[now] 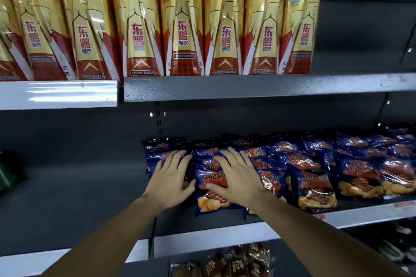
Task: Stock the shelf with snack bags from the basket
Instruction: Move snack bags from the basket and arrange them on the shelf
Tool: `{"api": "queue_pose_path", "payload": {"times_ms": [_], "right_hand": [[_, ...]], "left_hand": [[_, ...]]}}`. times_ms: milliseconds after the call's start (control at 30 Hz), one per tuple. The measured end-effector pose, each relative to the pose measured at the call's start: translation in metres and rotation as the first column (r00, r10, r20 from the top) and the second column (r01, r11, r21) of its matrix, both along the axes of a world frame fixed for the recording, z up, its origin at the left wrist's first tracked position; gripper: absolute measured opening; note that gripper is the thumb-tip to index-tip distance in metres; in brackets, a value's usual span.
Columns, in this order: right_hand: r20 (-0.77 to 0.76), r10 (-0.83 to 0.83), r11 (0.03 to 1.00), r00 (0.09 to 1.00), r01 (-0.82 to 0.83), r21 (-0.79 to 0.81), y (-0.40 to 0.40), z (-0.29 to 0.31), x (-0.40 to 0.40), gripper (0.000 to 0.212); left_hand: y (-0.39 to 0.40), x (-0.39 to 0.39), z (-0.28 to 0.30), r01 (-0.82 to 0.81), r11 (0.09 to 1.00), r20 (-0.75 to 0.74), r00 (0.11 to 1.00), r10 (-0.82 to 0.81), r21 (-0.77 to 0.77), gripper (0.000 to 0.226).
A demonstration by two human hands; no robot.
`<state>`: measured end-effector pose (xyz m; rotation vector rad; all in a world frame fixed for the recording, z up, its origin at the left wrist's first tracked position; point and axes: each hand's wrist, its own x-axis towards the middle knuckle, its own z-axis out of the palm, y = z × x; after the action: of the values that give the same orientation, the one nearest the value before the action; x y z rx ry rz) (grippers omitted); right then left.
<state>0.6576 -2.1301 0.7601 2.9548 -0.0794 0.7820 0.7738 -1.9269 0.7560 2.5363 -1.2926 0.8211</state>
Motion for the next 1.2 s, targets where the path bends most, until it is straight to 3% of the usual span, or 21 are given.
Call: {"api": "queue_pose_path", "payload": {"times_ms": [267,500,600,867,1200], "right_hand": [[-0.033,-0.168,0.986,0.985,0.168,-0.001,-0.037,0.0,-0.05,0.087],[-0.063,-0.194,0.981,0.979,0.194,-0.002,-0.063,-0.02,-0.081,0.08],[-0.087,-0.17,0.985,0.982,0.169,-0.024,-0.071,-0.024,-0.082,0.073],[-0.051,-0.028,0.993,0.998,0.033,0.109,-0.082,-0.026,-0.07,0.067],[0.038,0.067,0.996,0.997,-0.07,0.061,-0.102,-0.047,-0.064,0.065]], "left_hand": [[-0.039,-0.018,-0.007,0.085,0.995,0.072,0.993,-0.089,0.056,0.075],[-0.068,-0.034,-0.023,0.093,0.993,0.08,0.992,-0.099,0.069,0.076],[-0.071,-0.037,-0.024,0.088,0.994,0.079,0.993,-0.093,0.066,0.074],[-0.081,-0.042,-0.022,0.018,0.996,0.07,0.997,-0.025,0.089,0.06],[-0.098,-0.07,-0.025,-0.19,0.979,0.017,0.982,0.189,0.078,0.059]]}}
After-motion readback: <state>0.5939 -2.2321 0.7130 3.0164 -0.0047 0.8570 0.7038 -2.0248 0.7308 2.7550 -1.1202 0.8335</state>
